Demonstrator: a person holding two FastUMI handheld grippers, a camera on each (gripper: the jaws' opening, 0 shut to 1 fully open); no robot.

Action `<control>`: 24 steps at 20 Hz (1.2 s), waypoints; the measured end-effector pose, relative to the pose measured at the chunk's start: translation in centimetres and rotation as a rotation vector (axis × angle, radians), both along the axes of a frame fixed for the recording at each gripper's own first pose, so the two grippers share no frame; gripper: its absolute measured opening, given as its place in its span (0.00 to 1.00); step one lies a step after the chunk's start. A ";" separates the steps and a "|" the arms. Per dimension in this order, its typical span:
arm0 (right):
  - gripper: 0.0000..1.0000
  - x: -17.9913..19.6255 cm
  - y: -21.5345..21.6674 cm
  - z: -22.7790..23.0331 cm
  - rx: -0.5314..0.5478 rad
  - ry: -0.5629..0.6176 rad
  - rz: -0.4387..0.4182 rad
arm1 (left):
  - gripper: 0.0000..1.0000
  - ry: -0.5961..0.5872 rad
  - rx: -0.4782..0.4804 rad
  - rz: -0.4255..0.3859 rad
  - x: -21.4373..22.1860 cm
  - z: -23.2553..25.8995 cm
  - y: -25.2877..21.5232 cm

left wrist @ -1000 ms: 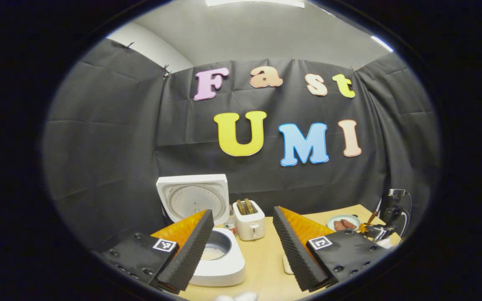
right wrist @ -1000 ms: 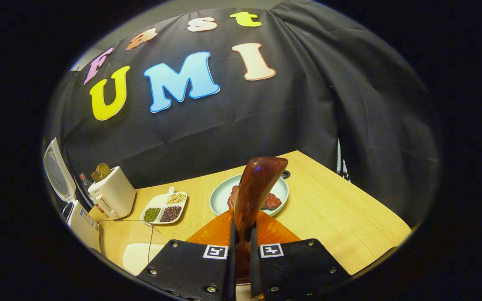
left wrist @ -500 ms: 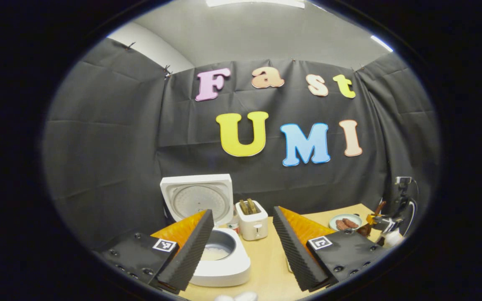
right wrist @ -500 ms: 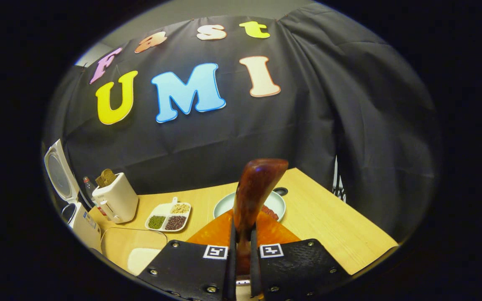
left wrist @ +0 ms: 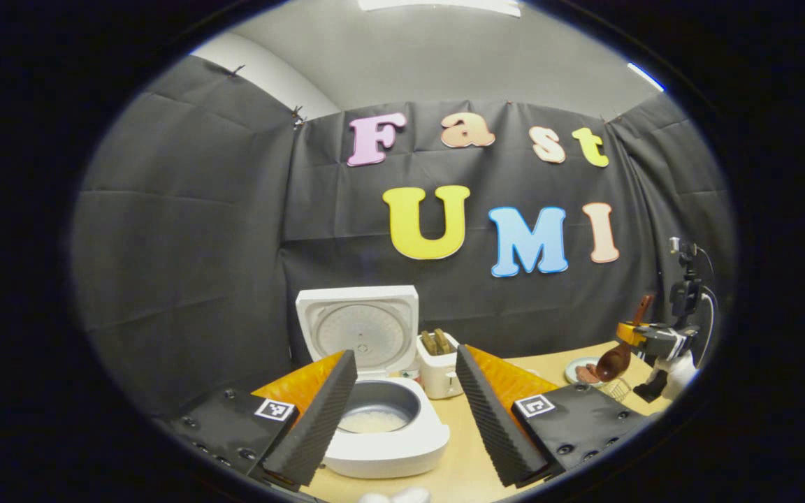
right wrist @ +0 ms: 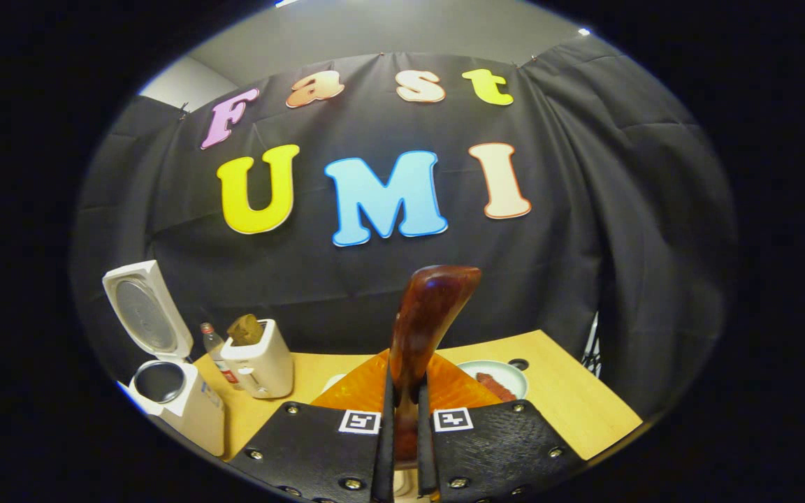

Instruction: Close the left gripper, press the button to open the rice cooker; take a wooden spoon from the chopstick holder with the right hand, scoop a spoonful of rice and pour it into the rice cooker, then put the wooden spoon back into the chopstick holder.

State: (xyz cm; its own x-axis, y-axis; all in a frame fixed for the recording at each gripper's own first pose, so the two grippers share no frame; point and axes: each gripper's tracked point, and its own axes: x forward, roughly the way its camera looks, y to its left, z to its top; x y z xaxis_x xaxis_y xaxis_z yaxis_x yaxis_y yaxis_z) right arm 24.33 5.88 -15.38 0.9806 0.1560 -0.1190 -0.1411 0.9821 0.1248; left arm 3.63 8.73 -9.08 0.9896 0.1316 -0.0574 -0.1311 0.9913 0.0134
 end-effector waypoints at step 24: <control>0.13 0.4 8.2 -16.7 -0.600 0.120 0.069 | 0.99 0.045 0.007 0.035 -1.2 -4.1 4.0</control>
